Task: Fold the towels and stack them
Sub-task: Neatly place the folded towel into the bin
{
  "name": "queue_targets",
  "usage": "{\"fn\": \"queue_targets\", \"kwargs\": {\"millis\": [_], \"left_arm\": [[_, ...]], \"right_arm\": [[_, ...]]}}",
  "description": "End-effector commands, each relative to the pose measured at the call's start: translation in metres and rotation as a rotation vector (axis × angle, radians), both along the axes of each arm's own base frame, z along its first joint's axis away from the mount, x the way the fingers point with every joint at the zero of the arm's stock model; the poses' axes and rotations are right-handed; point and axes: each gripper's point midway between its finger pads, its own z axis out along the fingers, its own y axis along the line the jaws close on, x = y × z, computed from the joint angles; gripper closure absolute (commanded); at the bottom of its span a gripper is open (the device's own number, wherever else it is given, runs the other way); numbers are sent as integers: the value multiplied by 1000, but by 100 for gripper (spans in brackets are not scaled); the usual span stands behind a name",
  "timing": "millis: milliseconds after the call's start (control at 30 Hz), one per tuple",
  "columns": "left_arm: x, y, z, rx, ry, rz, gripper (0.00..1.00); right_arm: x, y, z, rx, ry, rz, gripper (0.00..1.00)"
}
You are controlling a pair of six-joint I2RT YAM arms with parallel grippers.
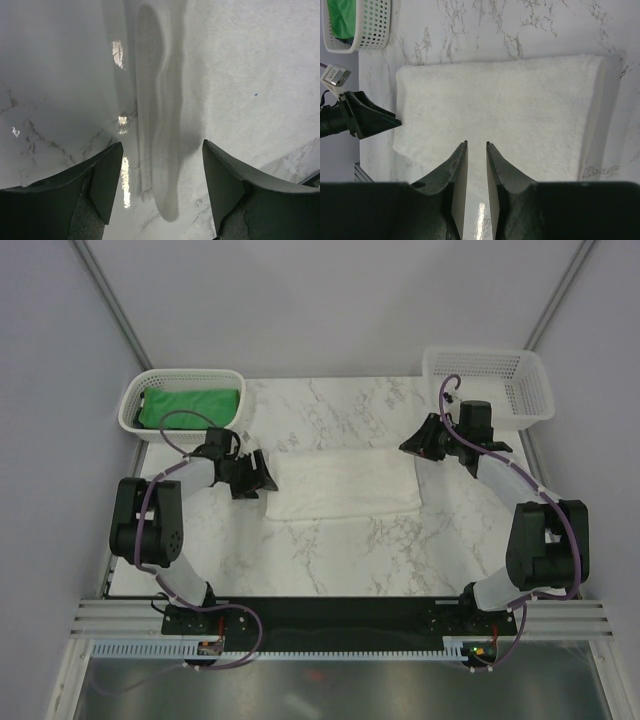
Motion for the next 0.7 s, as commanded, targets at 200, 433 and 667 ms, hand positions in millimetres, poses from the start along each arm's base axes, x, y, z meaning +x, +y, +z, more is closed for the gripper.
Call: {"fn": "queue_targets", "kwargs": {"millis": [200,433,667], "left_arm": [[-6,-11,-25,28,54,-23,34],[6,-15,-25,37,66,-37,46],[10,-26,-24,45,82,-52,42]], "right_arm": [[0,4,3,-9,-43,28,71],[-2,5,6,-3,-51,35,71],[-4,5,11,-8,-66,38,70]]}}
